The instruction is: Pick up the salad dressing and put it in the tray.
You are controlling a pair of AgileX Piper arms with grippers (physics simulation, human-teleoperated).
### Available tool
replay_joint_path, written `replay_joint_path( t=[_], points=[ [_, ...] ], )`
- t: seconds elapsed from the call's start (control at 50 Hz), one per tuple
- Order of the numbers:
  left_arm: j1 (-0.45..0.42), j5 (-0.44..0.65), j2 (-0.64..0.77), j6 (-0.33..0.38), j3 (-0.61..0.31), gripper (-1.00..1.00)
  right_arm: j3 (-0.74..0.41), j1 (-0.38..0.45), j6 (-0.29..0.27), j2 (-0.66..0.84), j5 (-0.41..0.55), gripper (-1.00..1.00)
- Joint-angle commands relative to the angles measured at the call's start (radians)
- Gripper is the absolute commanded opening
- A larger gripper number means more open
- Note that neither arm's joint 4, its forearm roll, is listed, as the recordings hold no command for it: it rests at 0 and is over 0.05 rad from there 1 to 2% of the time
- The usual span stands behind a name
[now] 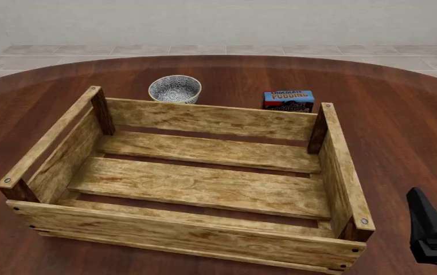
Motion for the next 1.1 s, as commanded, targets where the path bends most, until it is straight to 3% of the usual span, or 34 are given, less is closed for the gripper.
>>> replay_joint_path(
  t=[0.02, 0.68, 0.8, 0.82, 1.1],
  points=[
    [0.014, -0.045, 0.035, 0.002, 0.026, 1.00, 0.001, 0.000, -0.001, 0.010, -0.009, 1.00],
    [0.031, -0.080, 0.121, -0.035, 0.037, 1.00, 0.002, 0.001, -0.005, 0.025, -0.020, 1.00],
    [0.010, -0.055, 0.107, -0.074, 0.037, 1.00, 0.001, 0.001, -0.005, 0.019, -0.013, 1.00],
    [0.012, -0.050, 0.095, -0.079, 0.037, -1.00, 0.001, 0.001, -0.005, 0.020, -0.014, 1.00],
    [0.001, -0.034, 0.056, -0.077, 0.036, -1.00, 0.001, -0.006, -0.001, 0.020, -0.013, 1.00]
  ],
)
